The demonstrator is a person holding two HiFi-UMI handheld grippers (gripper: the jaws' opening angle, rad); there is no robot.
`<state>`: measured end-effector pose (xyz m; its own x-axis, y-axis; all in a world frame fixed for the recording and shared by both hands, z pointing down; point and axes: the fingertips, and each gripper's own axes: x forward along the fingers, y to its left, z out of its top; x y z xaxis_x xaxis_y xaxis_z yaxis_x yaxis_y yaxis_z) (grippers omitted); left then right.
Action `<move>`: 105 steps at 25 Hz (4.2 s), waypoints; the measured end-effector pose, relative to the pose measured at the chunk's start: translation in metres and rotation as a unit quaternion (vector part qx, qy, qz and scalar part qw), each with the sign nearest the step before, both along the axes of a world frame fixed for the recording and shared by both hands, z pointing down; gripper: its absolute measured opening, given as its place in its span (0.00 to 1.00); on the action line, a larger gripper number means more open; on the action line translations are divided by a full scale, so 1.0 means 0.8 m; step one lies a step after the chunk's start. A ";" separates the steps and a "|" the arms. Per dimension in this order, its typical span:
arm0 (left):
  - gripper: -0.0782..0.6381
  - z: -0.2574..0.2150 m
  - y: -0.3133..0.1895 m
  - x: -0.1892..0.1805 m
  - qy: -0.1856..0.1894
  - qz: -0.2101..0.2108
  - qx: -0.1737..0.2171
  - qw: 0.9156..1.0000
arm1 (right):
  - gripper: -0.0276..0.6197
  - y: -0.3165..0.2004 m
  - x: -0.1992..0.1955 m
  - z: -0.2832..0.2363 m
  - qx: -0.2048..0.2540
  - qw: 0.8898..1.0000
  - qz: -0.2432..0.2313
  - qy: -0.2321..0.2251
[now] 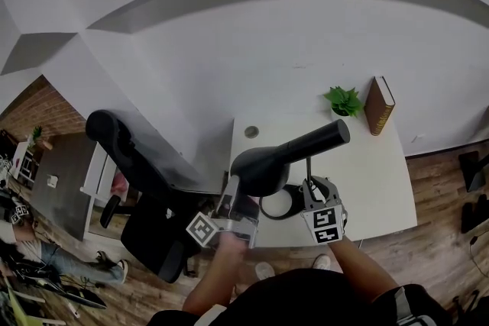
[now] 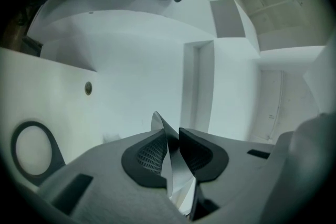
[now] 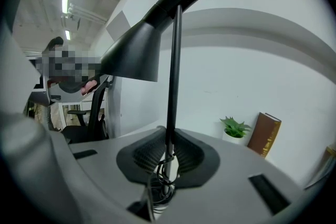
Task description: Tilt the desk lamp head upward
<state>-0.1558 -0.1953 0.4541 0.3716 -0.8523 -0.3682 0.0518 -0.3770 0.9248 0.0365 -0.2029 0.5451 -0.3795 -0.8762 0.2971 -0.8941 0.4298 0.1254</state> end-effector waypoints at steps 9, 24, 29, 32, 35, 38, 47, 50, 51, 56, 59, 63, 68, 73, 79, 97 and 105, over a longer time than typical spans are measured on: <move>0.18 -0.060 -0.002 -0.029 -0.064 -0.028 0.058 0.996 | 0.10 0.000 0.000 -0.001 -0.001 1.000 0.007 -0.002; 0.18 -0.118 -0.004 -0.041 -0.160 -0.059 0.091 0.981 | 0.10 -0.001 -0.001 0.001 -0.004 1.000 0.003 0.008; 0.18 -0.143 -0.003 -0.042 -0.212 -0.066 0.103 0.970 | 0.10 0.000 -0.001 0.001 -0.004 1.000 0.001 0.008; 0.18 -0.153 -0.003 -0.044 -0.232 -0.070 0.105 0.965 | 0.10 0.000 -0.002 0.001 -0.005 1.000 -0.005 0.010; 0.19 -0.166 -0.002 -0.043 -0.252 -0.075 0.117 0.958 | 0.10 0.000 -0.002 0.001 -0.005 1.000 -0.006 0.011; 0.19 -0.176 -0.001 -0.042 -0.281 -0.081 0.126 0.948 | 0.10 0.000 0.000 0.003 -0.008 1.000 -0.002 0.008; 0.19 -0.222 -0.003 -0.037 -0.372 -0.102 0.168 0.907 | 0.10 -0.001 0.002 0.005 -0.017 1.000 -0.003 0.017; 0.20 -0.243 -0.002 -0.032 -0.397 -0.109 0.187 0.892 | 0.10 -0.003 -0.001 0.004 -0.017 1.000 -0.008 0.019; 0.20 -0.250 -0.002 -0.030 -0.404 -0.112 0.193 0.887 | 0.10 -0.003 -0.002 0.003 -0.017 1.000 -0.008 0.018; 0.20 -0.278 -0.001 -0.021 -0.432 -0.123 0.212 0.868 | 0.10 -0.003 -0.004 0.003 -0.011 0.999 -0.007 0.036; 0.20 -0.295 0.001 -0.012 -0.450 -0.129 0.228 0.854 | 0.11 -0.003 -0.004 0.002 -0.004 0.999 -0.011 0.051; 0.20 -0.318 0.008 0.003 -0.474 -0.135 0.251 0.833 | 0.11 0.000 -0.004 0.000 0.001 0.998 -0.004 0.070; 0.20 -0.343 0.012 0.024 -0.504 -0.137 0.279 0.806 | 0.12 -0.001 -0.005 0.000 0.004 0.997 0.000 0.083; 0.20 -0.346 0.014 0.026 -0.507 -0.142 0.282 0.802 | 0.11 0.000 -0.004 -0.001 0.001 0.997 0.008 0.072; 0.24 -0.345 0.013 0.023 -0.507 -0.169 0.289 0.795 | 0.12 0.001 -0.006 -0.003 0.008 0.998 -0.005 0.062; 0.42 -0.185 0.052 -0.063 -0.600 -0.223 0.177 0.747 | 0.32 0.051 0.014 -0.062 0.042 0.997 -0.063 -0.023; 0.25 -0.072 0.045 -0.032 -0.625 -0.135 0.116 0.760 | 0.18 0.056 0.027 -0.081 0.056 0.997 -0.032 -0.041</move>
